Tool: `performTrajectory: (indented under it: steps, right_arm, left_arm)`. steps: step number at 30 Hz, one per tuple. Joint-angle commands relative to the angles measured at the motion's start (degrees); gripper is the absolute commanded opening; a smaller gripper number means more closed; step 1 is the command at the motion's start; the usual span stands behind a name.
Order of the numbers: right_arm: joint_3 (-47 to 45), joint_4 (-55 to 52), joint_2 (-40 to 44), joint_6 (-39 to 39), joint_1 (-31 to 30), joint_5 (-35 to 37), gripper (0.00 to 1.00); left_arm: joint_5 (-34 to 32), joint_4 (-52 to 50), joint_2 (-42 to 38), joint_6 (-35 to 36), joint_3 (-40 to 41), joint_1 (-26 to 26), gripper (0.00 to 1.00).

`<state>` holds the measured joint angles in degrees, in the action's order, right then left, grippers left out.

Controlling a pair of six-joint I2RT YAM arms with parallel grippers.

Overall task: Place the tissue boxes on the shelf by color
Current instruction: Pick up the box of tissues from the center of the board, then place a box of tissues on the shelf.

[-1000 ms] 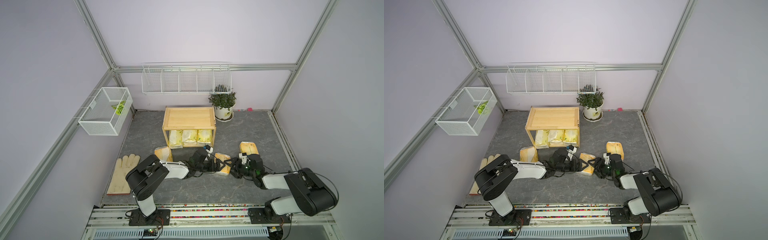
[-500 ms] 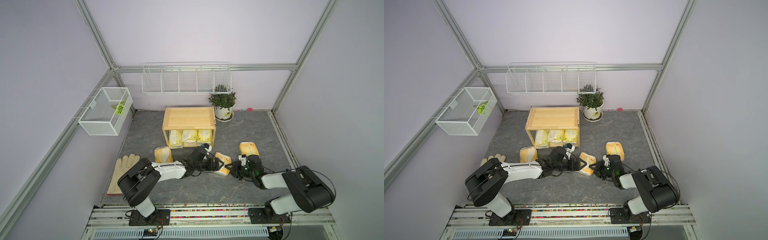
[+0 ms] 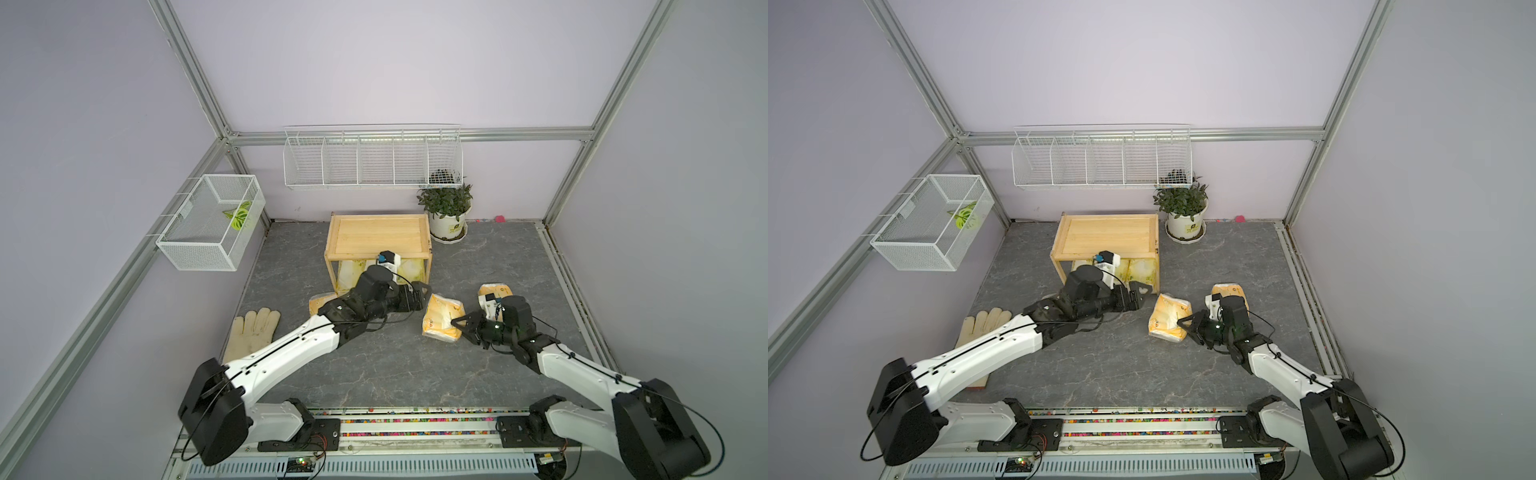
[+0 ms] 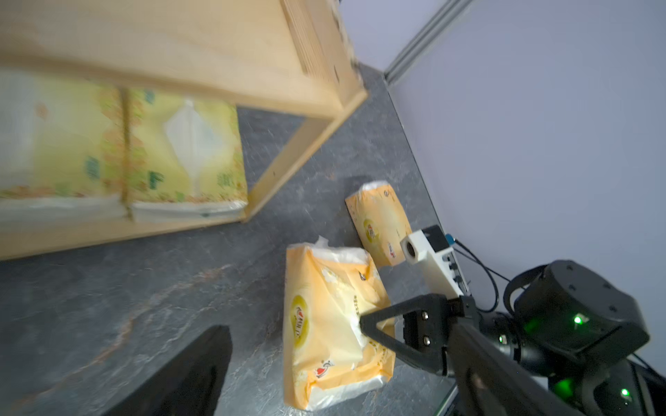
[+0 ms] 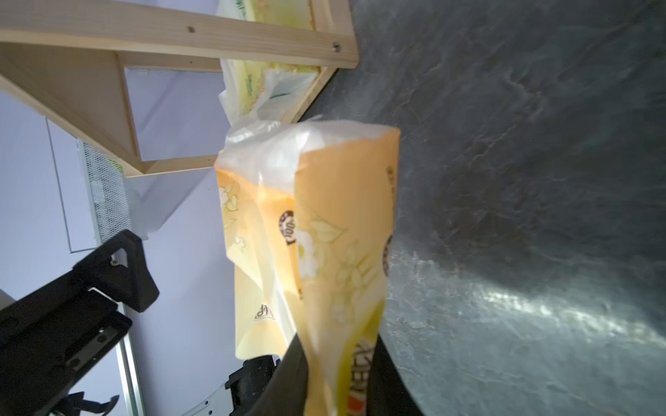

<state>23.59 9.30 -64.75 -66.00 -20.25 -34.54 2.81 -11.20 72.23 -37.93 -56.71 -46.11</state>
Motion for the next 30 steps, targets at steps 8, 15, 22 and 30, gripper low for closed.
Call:
performTrajectory:
  steps: [8, 15, 22, 30]
  right_arm:
    - [17.44, -19.23, 4.62, 5.96, -6.52, -1.31, 0.24]
    - [37.29, -23.42, -6.45, 7.84, -9.42, -2.01, 0.25]
    - [59.60, -25.91, -23.75, 8.35, -10.95, -2.48, 0.26]
    - [86.15, -31.21, -43.14, 7.95, -14.08, -1.43, 0.28]
  left_arm:
    - [-11.75, -28.39, -9.60, 2.22, -16.22, 14.68, 1.00]
    - [-8.05, -34.32, -6.79, 3.15, -22.81, 27.36, 1.00]
    - [-6.29, -34.29, -4.72, 3.73, -24.82, 32.66, 1.00]
    - [-6.29, -35.60, -3.20, 4.97, -28.63, 36.06, 1.00]
